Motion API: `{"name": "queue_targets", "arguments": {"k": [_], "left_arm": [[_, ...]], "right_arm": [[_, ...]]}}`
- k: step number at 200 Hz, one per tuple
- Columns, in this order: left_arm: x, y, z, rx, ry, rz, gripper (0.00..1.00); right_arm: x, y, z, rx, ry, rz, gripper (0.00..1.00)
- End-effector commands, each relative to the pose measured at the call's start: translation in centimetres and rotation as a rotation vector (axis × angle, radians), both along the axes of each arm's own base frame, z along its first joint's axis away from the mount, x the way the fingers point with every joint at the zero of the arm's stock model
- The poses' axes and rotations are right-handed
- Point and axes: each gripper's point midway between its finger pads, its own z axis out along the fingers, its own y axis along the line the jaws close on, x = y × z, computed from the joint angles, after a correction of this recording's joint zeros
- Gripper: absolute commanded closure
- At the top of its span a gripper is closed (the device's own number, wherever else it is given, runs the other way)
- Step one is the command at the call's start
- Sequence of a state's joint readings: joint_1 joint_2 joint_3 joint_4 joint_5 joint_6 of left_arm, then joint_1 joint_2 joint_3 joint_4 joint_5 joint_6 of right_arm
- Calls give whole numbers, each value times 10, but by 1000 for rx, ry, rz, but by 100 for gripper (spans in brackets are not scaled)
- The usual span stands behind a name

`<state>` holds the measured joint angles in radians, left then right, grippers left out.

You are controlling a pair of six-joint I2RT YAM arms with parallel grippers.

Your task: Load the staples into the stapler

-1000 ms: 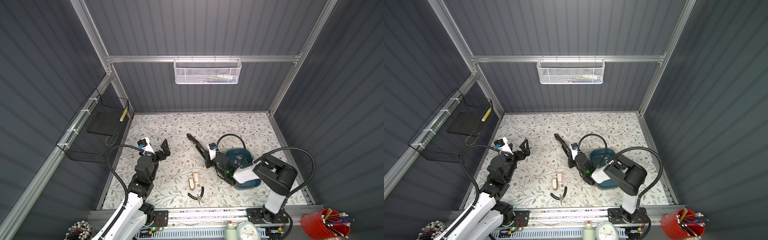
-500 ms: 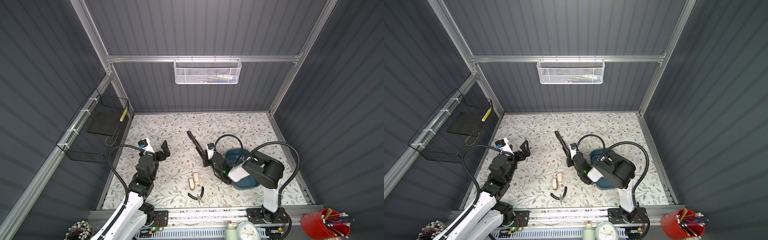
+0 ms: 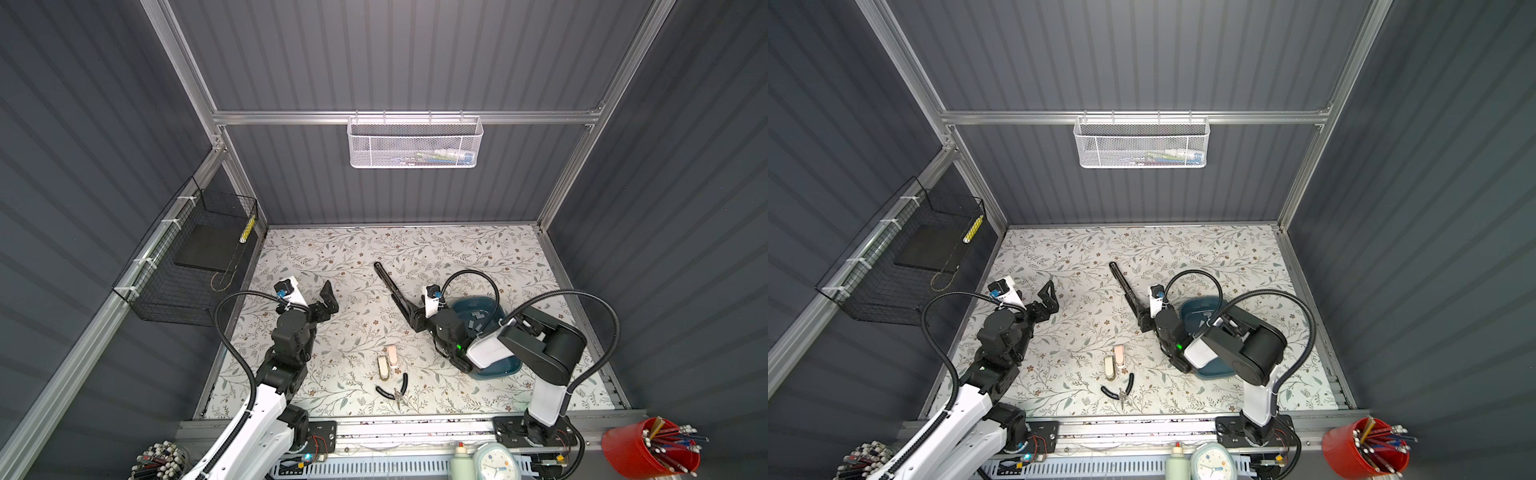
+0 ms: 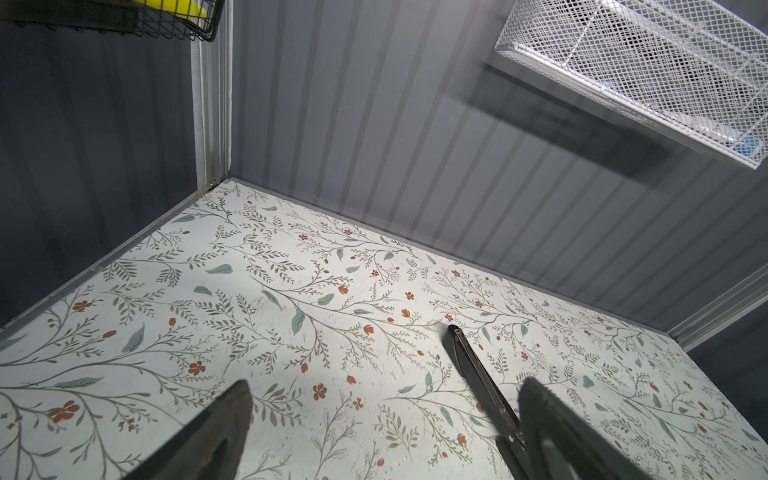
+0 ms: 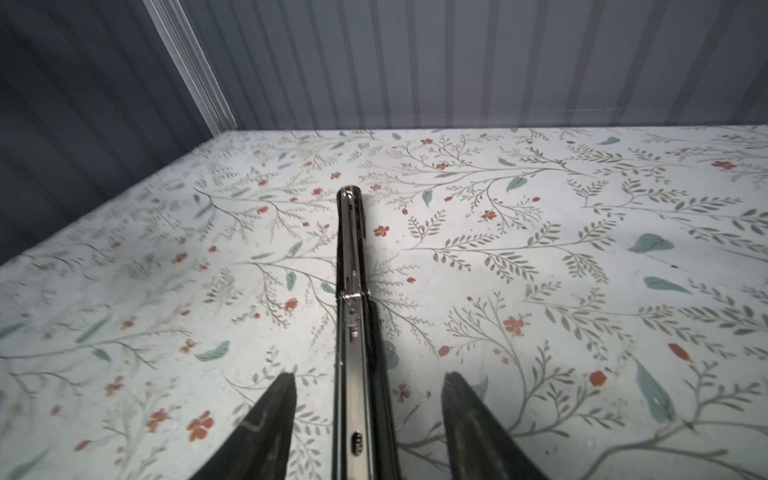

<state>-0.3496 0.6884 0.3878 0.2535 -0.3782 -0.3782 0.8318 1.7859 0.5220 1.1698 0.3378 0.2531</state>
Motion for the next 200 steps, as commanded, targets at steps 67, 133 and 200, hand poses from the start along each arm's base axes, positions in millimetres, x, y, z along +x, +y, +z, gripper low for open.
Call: {"name": "queue_targets", "arguments": {"k": [67, 133, 200], "left_arm": [[1, 0, 9, 0, -12, -1, 0], [4, -16, 15, 17, -11, -89, 0], [12, -31, 14, 49, 25, -163, 0]], "right_arm": [[-23, -37, 80, 92, 40, -60, 1], [-37, -39, 107, 33, 107, -12, 1], [-91, -3, 118, -84, -55, 410, 1]]}}
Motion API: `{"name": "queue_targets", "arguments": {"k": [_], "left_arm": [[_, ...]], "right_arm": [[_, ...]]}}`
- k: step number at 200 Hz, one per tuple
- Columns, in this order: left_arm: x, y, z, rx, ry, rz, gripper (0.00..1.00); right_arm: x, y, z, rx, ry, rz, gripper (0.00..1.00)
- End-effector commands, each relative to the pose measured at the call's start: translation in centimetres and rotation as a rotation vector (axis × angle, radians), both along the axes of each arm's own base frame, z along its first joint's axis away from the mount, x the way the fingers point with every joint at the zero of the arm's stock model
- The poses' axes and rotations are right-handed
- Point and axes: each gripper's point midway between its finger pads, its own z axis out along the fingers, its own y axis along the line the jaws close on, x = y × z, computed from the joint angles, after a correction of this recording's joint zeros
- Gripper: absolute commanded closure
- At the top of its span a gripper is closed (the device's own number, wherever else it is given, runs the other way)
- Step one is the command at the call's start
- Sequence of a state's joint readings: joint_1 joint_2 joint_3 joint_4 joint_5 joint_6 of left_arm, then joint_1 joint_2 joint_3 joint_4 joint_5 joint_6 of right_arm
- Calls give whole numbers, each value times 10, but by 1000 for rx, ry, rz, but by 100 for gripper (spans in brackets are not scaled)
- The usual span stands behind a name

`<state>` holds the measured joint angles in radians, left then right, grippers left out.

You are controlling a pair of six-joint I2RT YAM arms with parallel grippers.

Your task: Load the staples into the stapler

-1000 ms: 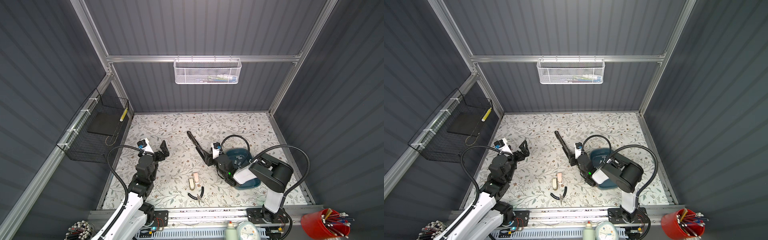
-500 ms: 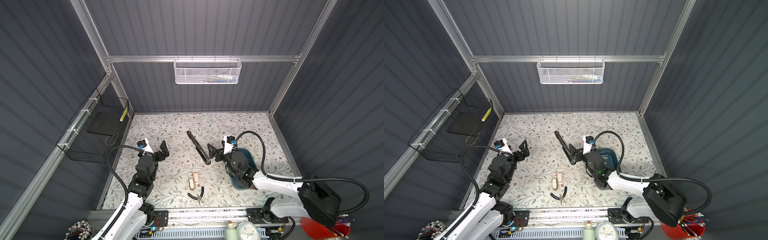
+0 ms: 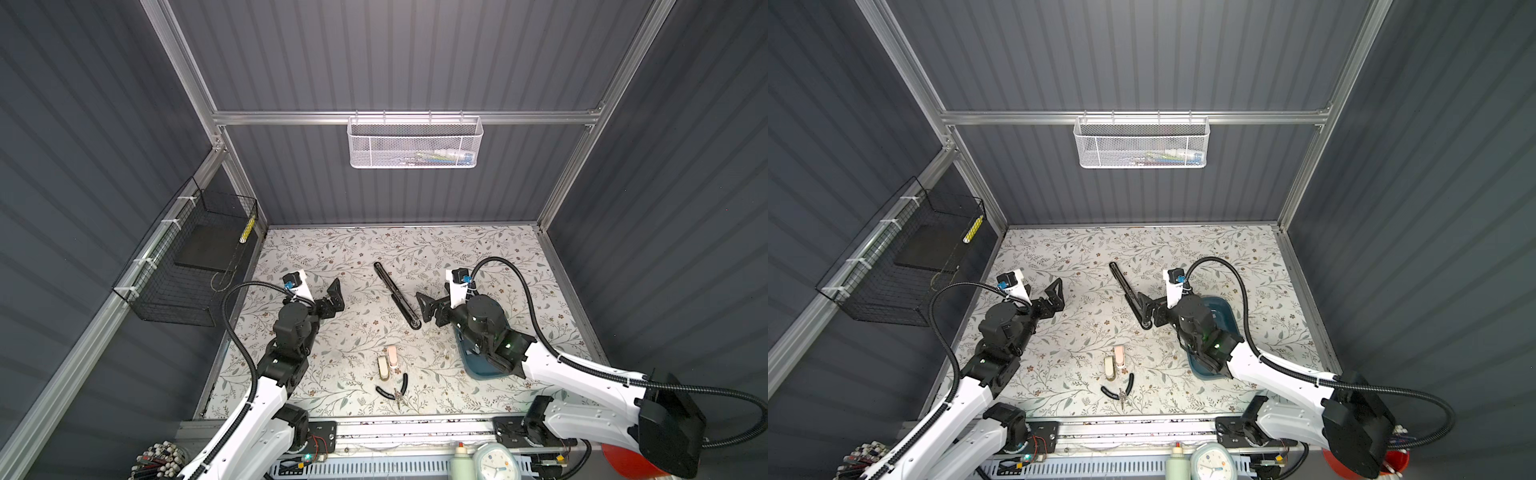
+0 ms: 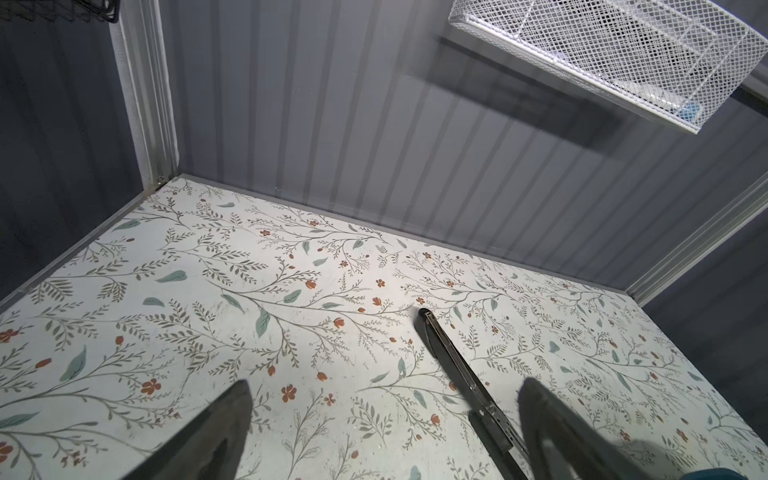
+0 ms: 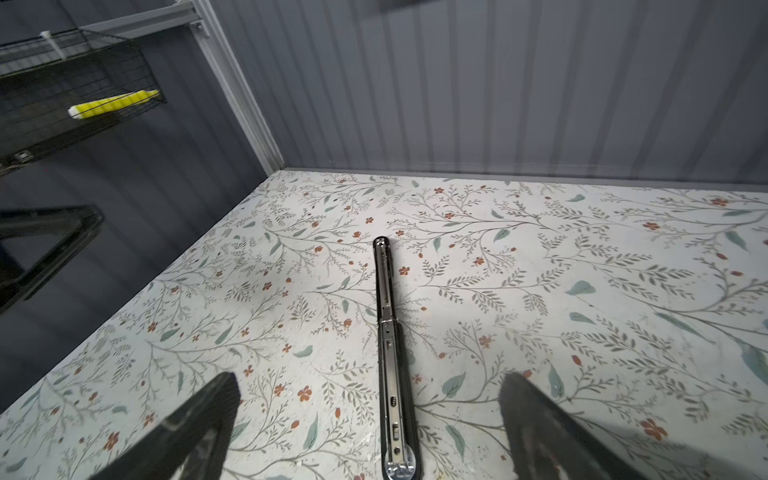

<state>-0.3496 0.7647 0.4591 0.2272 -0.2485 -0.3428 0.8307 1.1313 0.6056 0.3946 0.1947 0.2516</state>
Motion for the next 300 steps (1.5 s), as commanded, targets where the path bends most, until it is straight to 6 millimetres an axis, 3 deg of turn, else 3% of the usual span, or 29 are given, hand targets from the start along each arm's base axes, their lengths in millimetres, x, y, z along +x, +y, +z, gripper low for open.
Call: {"name": "queue_targets", "arguments": {"k": [1, 11, 36, 71, 97, 123, 151, 170, 207, 230, 269, 300], "left_arm": [[2, -5, 9, 20, -9, -30, 0], [3, -9, 10, 27, -12, -52, 0], [1, -33, 18, 68, -8, -195, 1], [-5, -65, 48, 21, 51, -378, 1], [-15, -83, 94, -52, 9, -494, 1], [-23, -87, 151, -30, -54, -536, 0], [-36, -87, 207, 128, -191, -578, 1], [-61, -108, 220, 336, -341, -771, 2], [-70, -125, 174, 674, -346, -963, 20], [-91, -147, 134, 820, -367, -1151, 26], [-129, -174, 22, 1195, -197, -1500, 29], [-145, -170, -62, 1535, -42, -1704, 35]], "right_arm": [[-39, 21, 2, -62, -110, 284, 1], [-57, 23, -2, -52, -167, 369, 1], [-76, 12, -5, -57, -212, 413, 1], [-78, 8, 2, -63, -208, 404, 1], [-72, 6, 11, -100, -158, 378, 1], [-55, -13, 24, -46, -192, 217, 1], [-52, -23, 22, -67, -194, 167, 1], [-45, -36, 22, -70, -185, 88, 1], [-41, -48, 25, -37, -175, 27, 1], [-32, -60, 26, -16, -147, -41, 1], [-23, -83, 23, 49, -102, -118, 1], [-19, -105, 17, 86, -79, -170, 1]]}}
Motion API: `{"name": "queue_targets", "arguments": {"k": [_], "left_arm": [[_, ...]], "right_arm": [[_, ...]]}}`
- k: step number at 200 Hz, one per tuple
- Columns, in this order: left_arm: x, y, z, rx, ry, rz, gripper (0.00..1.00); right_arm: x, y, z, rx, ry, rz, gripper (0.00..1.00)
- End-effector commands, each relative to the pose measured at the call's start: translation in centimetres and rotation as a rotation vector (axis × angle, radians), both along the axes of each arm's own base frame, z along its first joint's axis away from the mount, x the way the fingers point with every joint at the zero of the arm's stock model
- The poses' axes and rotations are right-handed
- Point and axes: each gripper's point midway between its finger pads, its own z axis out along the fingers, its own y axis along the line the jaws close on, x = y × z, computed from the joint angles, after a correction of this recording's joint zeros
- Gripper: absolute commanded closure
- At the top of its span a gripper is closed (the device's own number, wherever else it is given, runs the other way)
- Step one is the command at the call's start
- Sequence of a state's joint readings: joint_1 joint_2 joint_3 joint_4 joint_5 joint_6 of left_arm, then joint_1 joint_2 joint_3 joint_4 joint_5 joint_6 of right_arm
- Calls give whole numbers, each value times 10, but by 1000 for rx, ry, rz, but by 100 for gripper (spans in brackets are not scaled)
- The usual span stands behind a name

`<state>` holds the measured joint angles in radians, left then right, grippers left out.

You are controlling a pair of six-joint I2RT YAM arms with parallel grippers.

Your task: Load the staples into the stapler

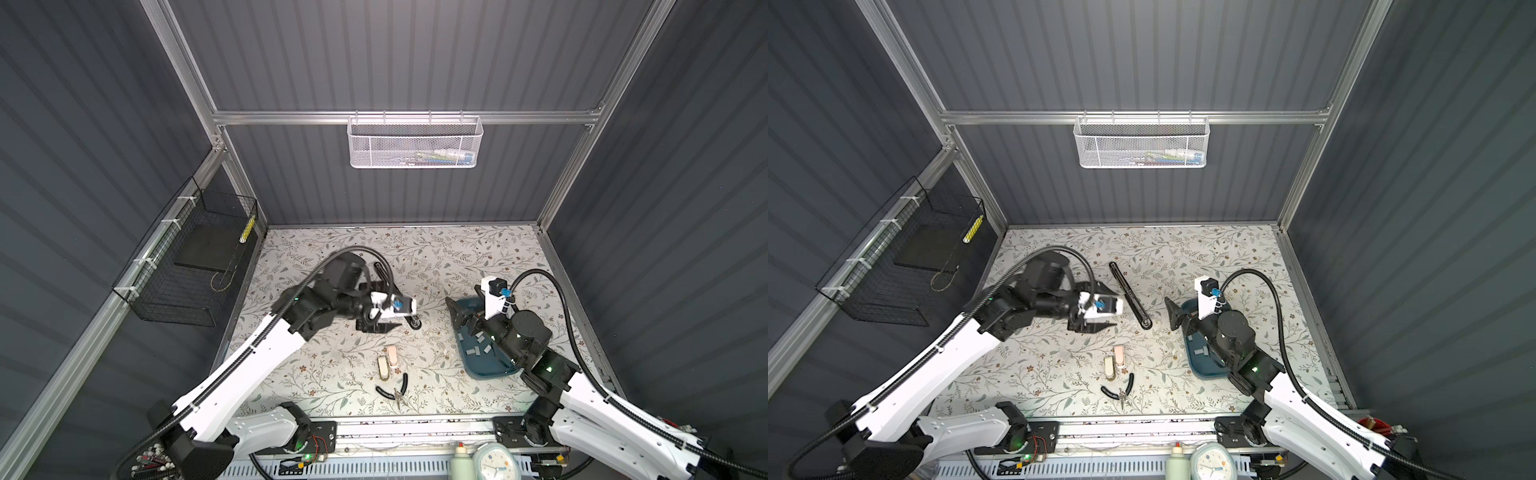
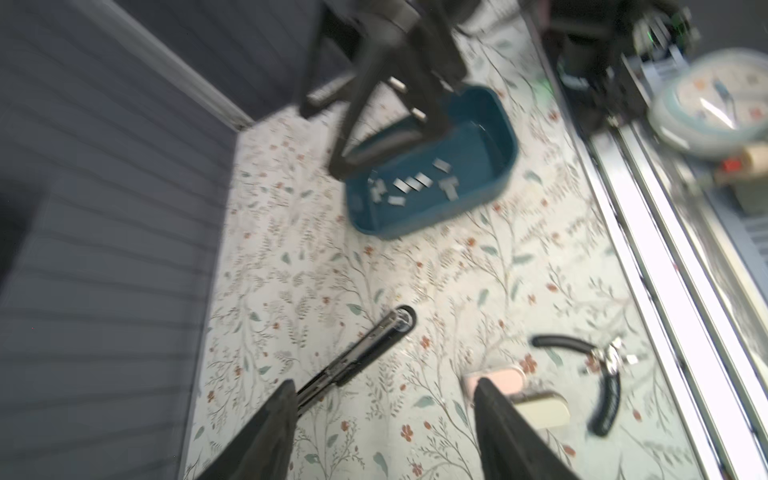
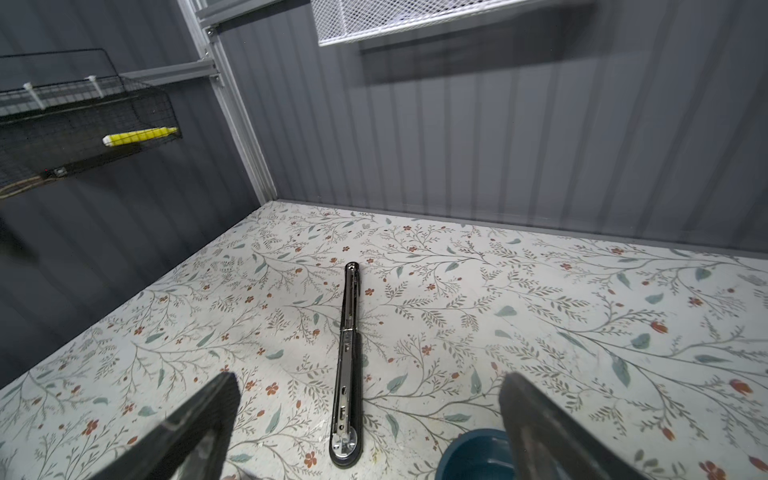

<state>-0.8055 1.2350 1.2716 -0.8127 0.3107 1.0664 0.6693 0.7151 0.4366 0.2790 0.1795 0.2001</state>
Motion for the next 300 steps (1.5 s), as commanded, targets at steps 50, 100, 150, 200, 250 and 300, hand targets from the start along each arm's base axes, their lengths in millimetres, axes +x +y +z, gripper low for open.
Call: {"name": "queue_targets", "arguments": {"k": [50, 100, 150, 200, 250, 300], "left_arm": [[-30, 27, -149, 678, -104, -344, 41], [-38, 25, -184, 824, -141, -423, 47], [-34, 19, -188, 832, -175, -418, 49], [-19, 17, -192, 901, -204, -364, 52], [-10, 24, -200, 963, -239, -360, 49], [-6, 30, -212, 1041, -233, -365, 49]], "right_arm": [[5, -35, -21, 32, 71, -106, 1], [15, -36, -29, 22, 124, -133, 1], [17, -28, -30, 35, 140, -99, 1], [14, -31, -29, 26, 139, -104, 1], [14, -32, -29, 24, 137, -105, 1], [15, -31, -31, 16, 147, -105, 1]]}}
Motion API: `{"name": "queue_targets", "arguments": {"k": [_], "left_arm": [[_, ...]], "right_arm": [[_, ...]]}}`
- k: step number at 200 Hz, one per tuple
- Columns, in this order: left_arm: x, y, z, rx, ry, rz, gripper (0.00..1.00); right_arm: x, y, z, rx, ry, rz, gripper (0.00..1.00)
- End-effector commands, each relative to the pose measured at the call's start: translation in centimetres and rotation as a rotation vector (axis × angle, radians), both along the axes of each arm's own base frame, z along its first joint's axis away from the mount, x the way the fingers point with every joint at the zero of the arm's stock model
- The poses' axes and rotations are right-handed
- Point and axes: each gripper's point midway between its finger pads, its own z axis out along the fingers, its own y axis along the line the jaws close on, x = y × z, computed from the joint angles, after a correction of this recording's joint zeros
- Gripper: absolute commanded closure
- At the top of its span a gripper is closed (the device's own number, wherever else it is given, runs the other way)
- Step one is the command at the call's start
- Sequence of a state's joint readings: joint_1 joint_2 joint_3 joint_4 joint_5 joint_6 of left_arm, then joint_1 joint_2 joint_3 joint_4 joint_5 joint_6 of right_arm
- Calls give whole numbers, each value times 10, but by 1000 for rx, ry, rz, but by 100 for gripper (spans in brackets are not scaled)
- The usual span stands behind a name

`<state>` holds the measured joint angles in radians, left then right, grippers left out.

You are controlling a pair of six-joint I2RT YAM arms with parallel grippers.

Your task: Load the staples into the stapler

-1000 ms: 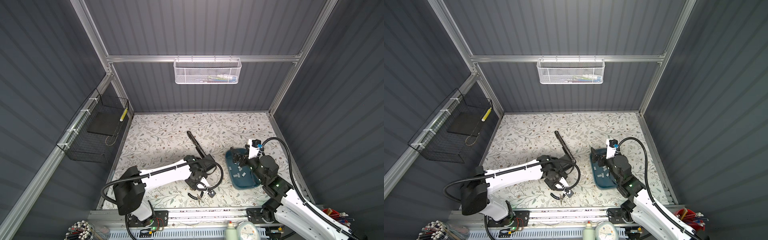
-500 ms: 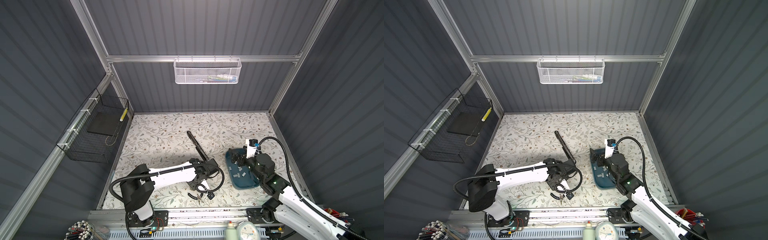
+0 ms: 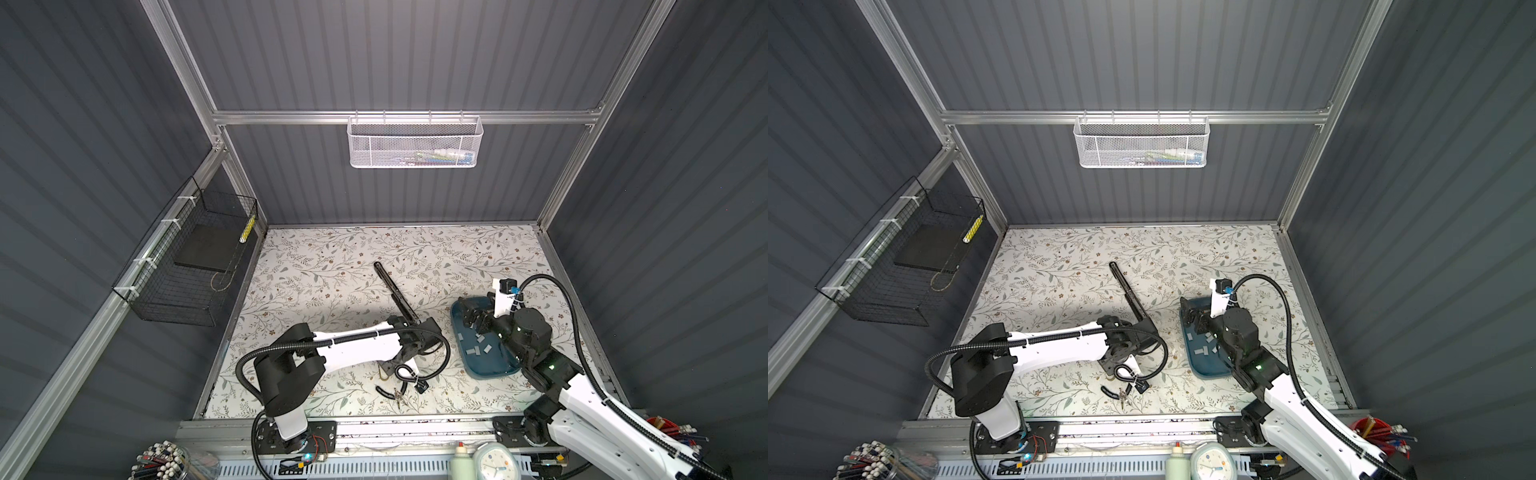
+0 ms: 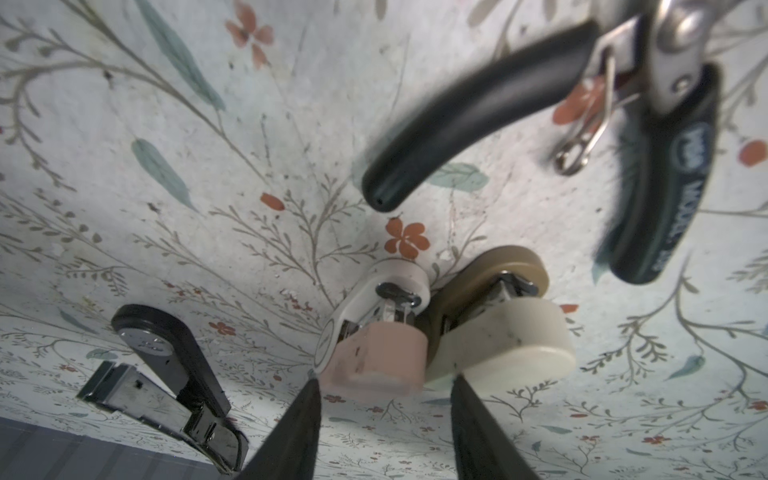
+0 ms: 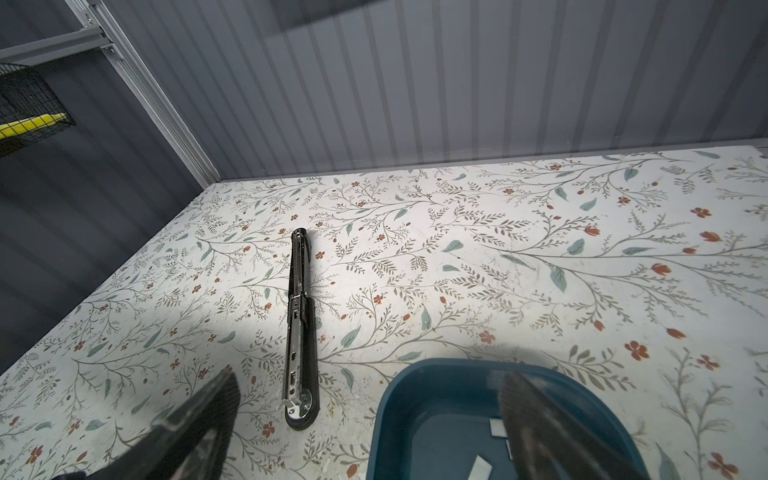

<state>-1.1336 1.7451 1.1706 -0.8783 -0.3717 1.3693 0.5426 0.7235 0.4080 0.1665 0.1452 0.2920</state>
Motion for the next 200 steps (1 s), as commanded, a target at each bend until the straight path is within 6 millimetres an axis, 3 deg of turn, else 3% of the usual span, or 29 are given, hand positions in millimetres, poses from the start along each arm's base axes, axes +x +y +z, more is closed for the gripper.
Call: {"name": "queue_targets", "arguments": {"k": [1, 64, 145, 200], "left_arm": [[-3, 11, -12, 86, 21, -2, 49], [-2, 12, -22, 134, 30, 3, 54], [-11, -7, -14, 30, 90, 15, 55], [-7, 2, -23, 77, 64, 11, 56]], "right_arm": [[2, 1, 13, 14, -20, 0, 1], [2, 0, 12, 7, -17, -1, 1], [3, -1, 11, 6, -12, -2, 1], [3, 0, 10, 7, -6, 2, 1]]}}
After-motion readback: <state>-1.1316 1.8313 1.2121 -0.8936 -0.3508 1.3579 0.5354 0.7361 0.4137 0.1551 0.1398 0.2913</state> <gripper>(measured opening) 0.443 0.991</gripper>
